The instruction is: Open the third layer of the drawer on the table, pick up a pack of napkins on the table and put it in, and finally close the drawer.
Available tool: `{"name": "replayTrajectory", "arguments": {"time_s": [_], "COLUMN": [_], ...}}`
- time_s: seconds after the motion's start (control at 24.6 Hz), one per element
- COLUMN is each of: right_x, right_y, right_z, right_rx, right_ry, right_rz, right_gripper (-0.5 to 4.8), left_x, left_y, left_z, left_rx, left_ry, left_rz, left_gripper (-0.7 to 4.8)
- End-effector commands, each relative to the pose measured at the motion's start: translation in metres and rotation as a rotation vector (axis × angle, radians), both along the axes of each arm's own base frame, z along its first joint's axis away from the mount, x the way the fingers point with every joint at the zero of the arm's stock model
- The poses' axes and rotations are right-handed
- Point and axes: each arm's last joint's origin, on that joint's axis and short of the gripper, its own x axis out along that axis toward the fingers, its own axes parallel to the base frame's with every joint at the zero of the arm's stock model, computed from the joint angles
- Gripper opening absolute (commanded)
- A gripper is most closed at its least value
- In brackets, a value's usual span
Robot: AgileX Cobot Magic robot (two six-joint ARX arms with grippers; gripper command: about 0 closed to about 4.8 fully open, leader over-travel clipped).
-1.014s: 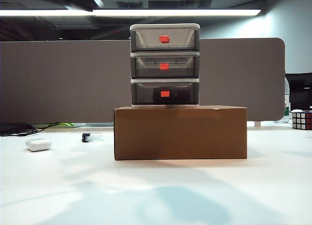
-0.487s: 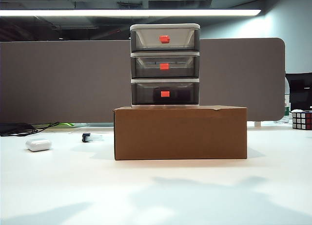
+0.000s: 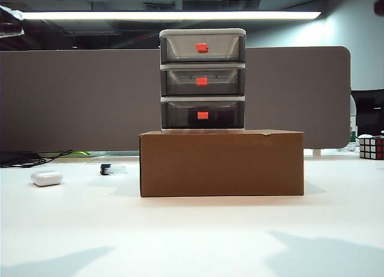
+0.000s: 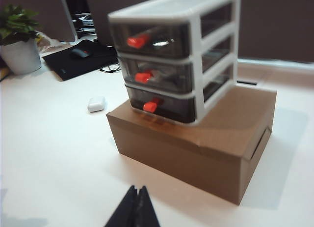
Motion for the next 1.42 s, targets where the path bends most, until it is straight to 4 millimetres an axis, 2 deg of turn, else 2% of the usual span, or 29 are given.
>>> {"name": "replayTrajectory", "arguments": {"time_s": [0.04,0.41,0.57,0.77,1.01,1.14,1.26,1.42], "right_x": [-0.003,0.003,0.007,0.01,0.013,0.015,0.017,0.018], "right_y": [-0.002,-0.001,0.0,0.001,-0.003,-0.011,-0.021,-0.028], "right_z": [-0.014,-0.044,-0.056,-0.069,-0.072,-0.072,-0.073,-0.072], "right_rx": [0.028,0.005,-0.012,-0.009,-0.062,-0.082,-0.107,-0.104], "right_ry": [-0.023,0.044,0.053,0.053,0.031,0.023,0.018,0.012], "right_rz": [-0.025,-0.061,-0.082,-0.088,-0.163,-0.248,-0.34,-0.4], "right_gripper": [-0.06,-0.06,-0.06,-0.06,-0.06,-0.06,-0.06,-0.06], "left_x": [0.001,0.004,0.009,0.017,0.035,0.044,0.047,0.048], "left_y": [-0.001,-0.002,-0.004,0.001,0.022,0.041,0.056,0.061], "left_z": [-0.003,-0.012,-0.026,-0.027,-0.026,-0.024,-0.021,-0.021], "left_rx": [0.008,0.026,0.016,0.05,0.075,0.06,0.075,0.099], "left_ry": [-0.021,-0.036,-0.041,-0.054,-0.072,-0.085,-0.112,-0.131], "left_rz": [0.004,0.035,0.066,0.088,0.222,0.326,0.432,0.48], "left_gripper": [-0.06,-0.06,-0.06,-0.06,-0.06,-0.06,-0.06,-0.05]}}
